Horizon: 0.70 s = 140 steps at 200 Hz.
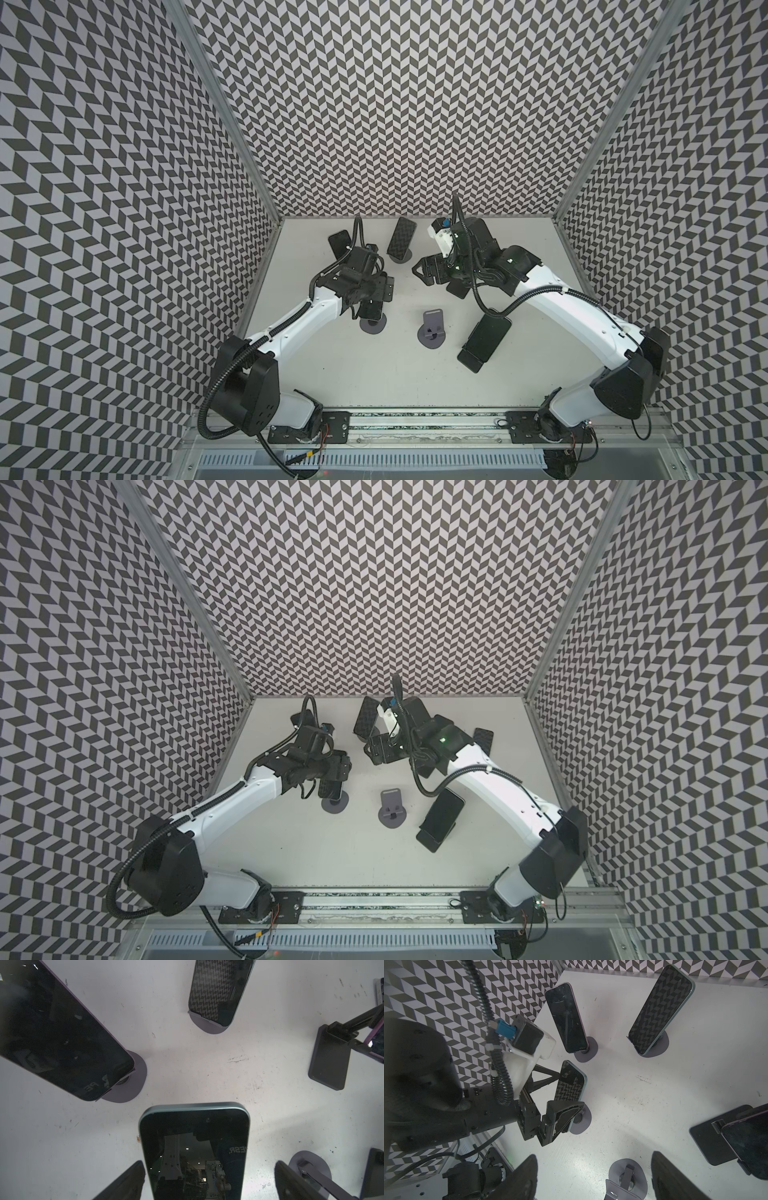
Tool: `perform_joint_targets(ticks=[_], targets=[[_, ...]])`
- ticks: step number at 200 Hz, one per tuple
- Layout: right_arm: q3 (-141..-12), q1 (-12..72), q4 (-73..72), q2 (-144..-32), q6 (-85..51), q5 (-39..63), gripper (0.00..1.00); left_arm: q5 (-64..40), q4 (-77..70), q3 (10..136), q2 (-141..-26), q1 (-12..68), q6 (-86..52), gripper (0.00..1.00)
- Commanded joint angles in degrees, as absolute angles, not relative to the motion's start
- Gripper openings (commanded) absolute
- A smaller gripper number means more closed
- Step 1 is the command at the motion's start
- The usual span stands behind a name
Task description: Remove the phone from the phone stand
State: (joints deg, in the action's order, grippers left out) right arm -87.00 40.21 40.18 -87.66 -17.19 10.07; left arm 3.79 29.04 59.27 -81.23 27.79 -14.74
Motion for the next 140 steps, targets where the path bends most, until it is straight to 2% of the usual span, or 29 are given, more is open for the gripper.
perform_joint_targets(ticks=[1,61,140], targets=[[-85.9,39.9,37.2,-85.8,-17.8,10.8,0.84,4.6,29.1,58.6,-82.3,28.2,-15.5,0.97],[-85.4,39.9,37.4,-85.5,-18.0,10.6,0.83,4.7,28.4,58.1,-83.5,28.2,-15.5,0.95],[-85.5,39.9,37.9,-86.1,-17.7,10.4,0.83,5.3,27.4,57.8,-85.3,28.2,-15.4,0.86]])
